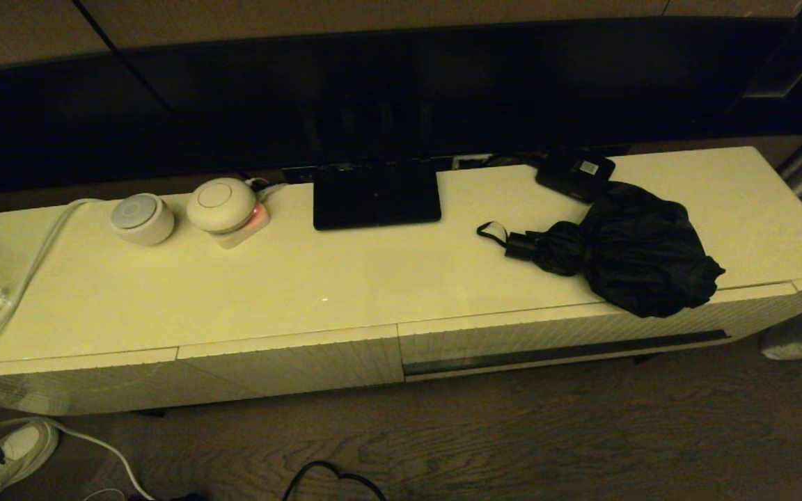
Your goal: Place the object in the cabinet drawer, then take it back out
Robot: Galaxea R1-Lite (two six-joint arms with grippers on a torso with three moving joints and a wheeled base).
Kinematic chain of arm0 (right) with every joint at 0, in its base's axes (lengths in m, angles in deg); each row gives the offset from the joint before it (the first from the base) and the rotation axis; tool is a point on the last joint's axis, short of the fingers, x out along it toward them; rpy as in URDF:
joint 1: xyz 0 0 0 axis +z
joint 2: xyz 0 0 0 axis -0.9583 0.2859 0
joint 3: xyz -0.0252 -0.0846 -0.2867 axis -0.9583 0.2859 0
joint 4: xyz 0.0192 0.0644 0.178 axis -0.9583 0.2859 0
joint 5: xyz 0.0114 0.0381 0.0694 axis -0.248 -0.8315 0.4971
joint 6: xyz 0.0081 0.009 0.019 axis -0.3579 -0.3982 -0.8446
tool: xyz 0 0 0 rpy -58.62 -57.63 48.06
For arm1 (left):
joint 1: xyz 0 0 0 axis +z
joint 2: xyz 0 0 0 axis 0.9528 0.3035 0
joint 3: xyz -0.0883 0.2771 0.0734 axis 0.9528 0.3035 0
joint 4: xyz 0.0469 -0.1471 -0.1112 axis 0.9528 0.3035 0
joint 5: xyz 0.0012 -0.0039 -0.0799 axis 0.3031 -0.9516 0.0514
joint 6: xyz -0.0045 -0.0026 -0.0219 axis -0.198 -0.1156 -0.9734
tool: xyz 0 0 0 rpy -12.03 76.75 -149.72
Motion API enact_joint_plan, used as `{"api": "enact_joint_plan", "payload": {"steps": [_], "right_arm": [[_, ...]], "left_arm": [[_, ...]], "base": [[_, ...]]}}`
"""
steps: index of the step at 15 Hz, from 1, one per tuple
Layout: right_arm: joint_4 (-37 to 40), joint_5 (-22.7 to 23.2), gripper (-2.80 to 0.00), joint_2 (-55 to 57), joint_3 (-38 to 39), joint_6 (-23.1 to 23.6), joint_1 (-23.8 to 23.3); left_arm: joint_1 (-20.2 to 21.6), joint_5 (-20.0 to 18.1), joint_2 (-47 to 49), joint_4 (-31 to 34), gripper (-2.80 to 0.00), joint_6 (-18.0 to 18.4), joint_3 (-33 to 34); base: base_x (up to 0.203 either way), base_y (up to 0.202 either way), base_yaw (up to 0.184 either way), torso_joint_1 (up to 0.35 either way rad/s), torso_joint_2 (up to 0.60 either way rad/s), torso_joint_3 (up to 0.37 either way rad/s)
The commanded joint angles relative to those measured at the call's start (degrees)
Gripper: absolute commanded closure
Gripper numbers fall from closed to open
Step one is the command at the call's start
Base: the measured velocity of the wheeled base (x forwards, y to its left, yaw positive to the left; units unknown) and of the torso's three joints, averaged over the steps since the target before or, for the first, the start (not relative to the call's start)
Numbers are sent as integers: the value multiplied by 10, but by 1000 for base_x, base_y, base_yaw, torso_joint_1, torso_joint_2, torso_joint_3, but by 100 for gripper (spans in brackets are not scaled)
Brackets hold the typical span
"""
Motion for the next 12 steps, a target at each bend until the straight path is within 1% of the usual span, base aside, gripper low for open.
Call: {"api": "enact_joint_plan", "payload": {"steps": [1, 4, 5, 6, 7, 8, 11, 12], "right_arm": [[-24, 5, 0, -12, 23, 3, 0], [-160, 10, 0, -12, 75, 60, 0], [-194, 1, 0, -12, 99, 65, 0], [-196, -7, 0, -12, 108, 67, 0], [-198, -8, 0, -12, 106, 78, 0], [-198, -8, 0, -13, 107, 78, 0], [-198, -16, 0, -13, 107, 30, 0], [-199, -16, 0, -13, 107, 30, 0]], "left_arm": [[0, 0, 0, 0, 0, 0, 2], [0, 0, 0, 0, 0, 0, 2], [0, 0, 0, 0, 0, 0, 2], [0, 0, 0, 0, 0, 0, 2], [0, 0, 0, 0, 0, 0, 2], [0, 0, 0, 0, 0, 0, 2], [0, 0, 0, 0, 0, 0, 2], [0, 0, 0, 0, 0, 0, 2]], "base": [[0, 0, 0, 0, 0, 0], [0, 0, 0, 0, 0, 0], [0, 0, 0, 0, 0, 0], [0, 0, 0, 0, 0, 0], [0, 0, 0, 0, 0, 0], [0, 0, 0, 0, 0, 0], [0, 0, 0, 0, 0, 0], [0, 0, 0, 0, 0, 0]]}}
